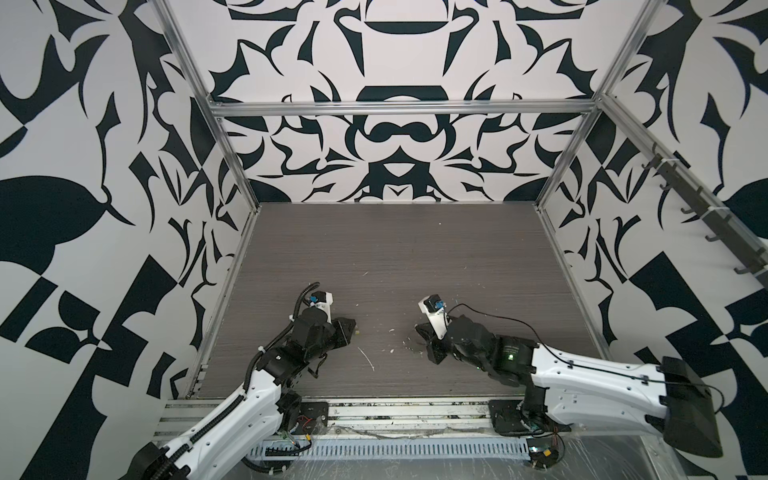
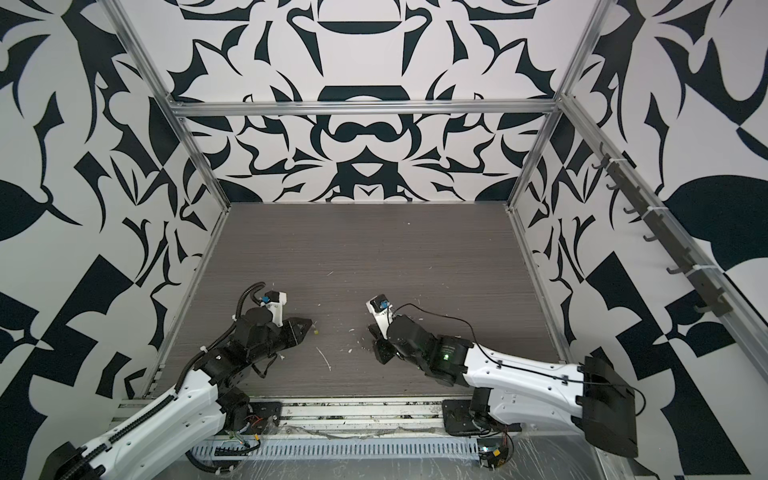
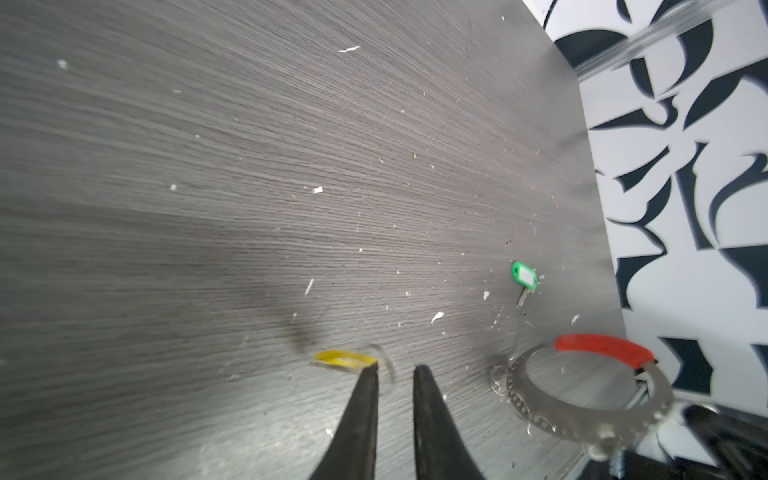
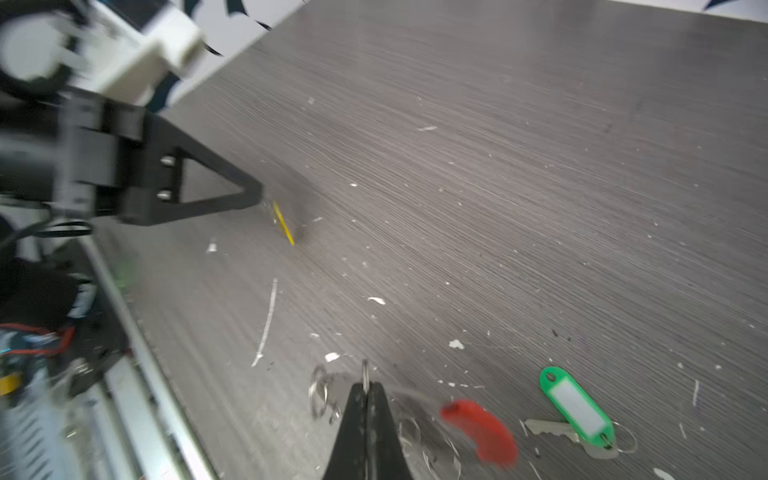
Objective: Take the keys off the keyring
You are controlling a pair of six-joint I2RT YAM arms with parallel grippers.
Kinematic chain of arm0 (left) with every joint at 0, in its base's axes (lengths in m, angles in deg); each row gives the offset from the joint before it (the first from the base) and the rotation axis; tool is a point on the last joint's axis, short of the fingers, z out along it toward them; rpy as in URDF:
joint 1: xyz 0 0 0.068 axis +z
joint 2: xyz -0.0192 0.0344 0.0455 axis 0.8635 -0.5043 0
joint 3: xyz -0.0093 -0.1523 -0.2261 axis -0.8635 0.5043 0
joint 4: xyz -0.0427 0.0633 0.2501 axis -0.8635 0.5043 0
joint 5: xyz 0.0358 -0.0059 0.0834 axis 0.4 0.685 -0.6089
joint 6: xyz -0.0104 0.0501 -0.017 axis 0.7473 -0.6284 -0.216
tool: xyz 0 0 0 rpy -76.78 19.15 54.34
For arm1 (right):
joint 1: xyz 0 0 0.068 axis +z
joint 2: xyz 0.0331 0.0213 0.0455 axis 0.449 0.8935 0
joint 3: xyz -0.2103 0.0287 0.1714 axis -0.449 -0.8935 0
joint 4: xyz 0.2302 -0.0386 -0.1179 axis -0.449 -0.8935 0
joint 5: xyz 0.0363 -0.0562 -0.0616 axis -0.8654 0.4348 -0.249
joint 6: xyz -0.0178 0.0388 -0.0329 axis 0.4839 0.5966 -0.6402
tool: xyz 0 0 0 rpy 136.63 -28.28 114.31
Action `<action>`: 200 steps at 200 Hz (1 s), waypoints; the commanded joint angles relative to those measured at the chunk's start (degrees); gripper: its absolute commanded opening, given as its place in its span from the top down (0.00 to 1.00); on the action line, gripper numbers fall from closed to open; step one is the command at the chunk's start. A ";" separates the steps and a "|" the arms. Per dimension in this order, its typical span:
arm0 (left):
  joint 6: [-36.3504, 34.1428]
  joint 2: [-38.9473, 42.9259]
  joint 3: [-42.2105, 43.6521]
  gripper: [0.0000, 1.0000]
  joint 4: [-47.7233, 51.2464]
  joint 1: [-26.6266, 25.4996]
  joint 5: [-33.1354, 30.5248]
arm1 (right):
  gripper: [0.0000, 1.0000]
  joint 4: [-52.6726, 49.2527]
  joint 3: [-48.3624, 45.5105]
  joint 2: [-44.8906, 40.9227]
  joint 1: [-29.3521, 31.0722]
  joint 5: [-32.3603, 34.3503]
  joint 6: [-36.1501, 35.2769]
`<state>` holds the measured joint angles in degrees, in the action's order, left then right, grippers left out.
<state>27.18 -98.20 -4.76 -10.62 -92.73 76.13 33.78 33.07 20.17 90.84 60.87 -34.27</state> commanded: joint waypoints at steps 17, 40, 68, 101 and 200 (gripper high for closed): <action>0.19 4.02 -1.88 0.63 3.35 1.11 -0.35 | 1.00 7.25 5.68 10.73 -2.47 1.95 0.68; -1.67 9.63 -5.32 0.57 8.23 1.11 -2.71 | 1.00 12.64 7.37 17.93 -6.73 -4.53 0.07; -3.05 15.47 -8.33 0.17 11.81 1.11 -5.08 | 1.00 15.11 12.84 28.55 -8.49 -9.17 -1.57; -5.36 18.21 -11.48 0.01 14.82 1.11 -6.79 | 1.00 19.42 17.07 38.03 -10.50 -11.72 -0.30; -8.14 15.41 -13.93 0.01 5.71 1.11 -17.38 | 0.28 29.91 5.87 21.38 -12.78 -8.98 -3.48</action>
<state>21.12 -80.21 -16.50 -2.03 -91.85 65.91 58.61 42.33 51.73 77.83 47.96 -35.58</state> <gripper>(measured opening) 0.993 0.717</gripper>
